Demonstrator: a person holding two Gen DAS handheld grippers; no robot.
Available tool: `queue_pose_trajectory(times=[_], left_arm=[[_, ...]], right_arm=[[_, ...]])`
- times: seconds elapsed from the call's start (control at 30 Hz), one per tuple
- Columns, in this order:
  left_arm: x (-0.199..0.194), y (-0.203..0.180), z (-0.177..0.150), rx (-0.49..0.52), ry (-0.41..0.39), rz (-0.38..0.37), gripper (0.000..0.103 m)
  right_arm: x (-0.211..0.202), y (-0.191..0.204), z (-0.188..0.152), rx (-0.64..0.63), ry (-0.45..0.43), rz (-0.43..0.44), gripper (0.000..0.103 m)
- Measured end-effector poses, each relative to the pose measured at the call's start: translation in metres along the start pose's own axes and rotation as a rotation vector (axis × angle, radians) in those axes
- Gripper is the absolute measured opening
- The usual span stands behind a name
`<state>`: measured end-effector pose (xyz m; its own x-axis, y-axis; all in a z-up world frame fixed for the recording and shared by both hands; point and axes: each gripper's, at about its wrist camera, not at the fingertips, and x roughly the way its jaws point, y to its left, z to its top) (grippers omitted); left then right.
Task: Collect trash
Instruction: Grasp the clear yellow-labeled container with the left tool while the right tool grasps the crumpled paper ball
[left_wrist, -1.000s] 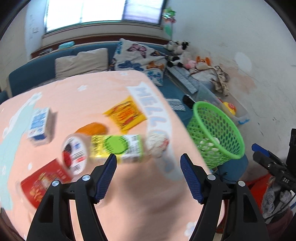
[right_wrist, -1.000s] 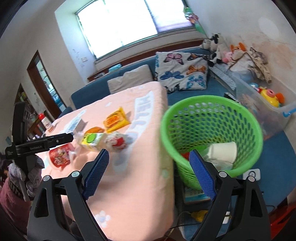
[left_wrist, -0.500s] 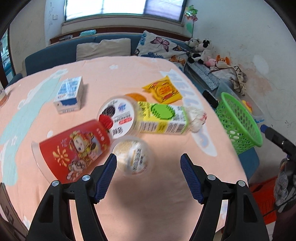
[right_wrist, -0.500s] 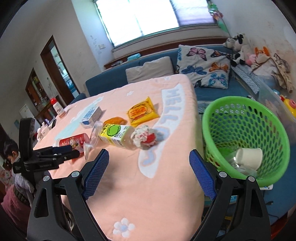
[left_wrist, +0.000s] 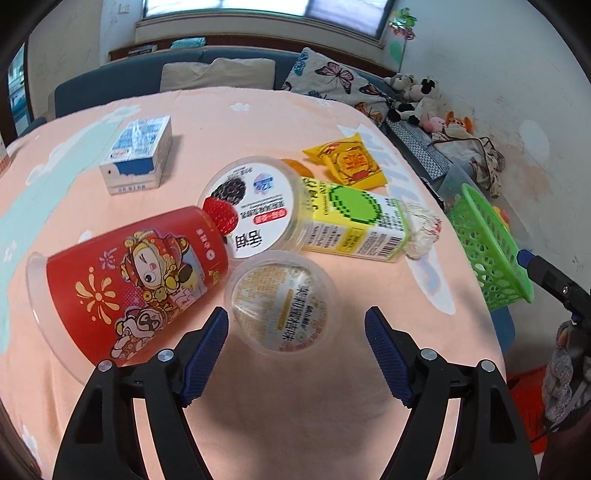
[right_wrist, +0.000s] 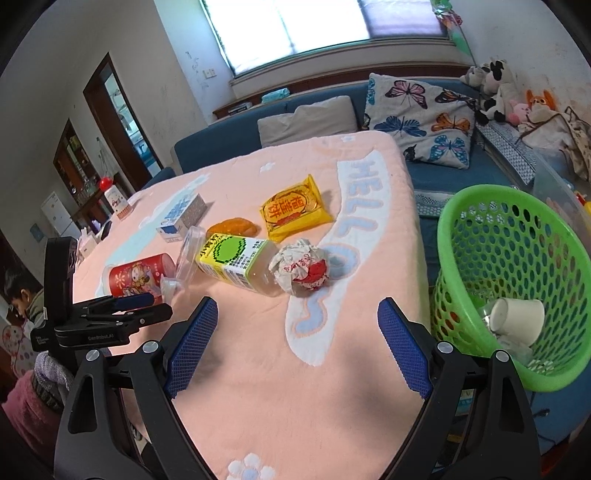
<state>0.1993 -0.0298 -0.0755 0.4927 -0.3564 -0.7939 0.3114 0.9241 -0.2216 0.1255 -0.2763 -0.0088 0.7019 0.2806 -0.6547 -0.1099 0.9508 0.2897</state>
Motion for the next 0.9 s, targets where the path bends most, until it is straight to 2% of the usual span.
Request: queue_pose_trajectory(times=[0.67,0.83,0.9], left_arm=[[0.023,0.015,0.007,-0.05,0.014,-0.047,0.073],[0.026,0.019,0.008,-0.05,0.015,-0.055,0.077],[0.026,0.019,0.008,-0.044,0.015,-0.057,0.077]], right_arm=[[0.058,-0.002,0.012,-0.03,0.083,0.011,0.088],[0.077,-0.006,0.016,-0.022,0.093,0.002,0.088],[0.082,-0.01,0.017,-0.012,0.097,0.004,0.085]])
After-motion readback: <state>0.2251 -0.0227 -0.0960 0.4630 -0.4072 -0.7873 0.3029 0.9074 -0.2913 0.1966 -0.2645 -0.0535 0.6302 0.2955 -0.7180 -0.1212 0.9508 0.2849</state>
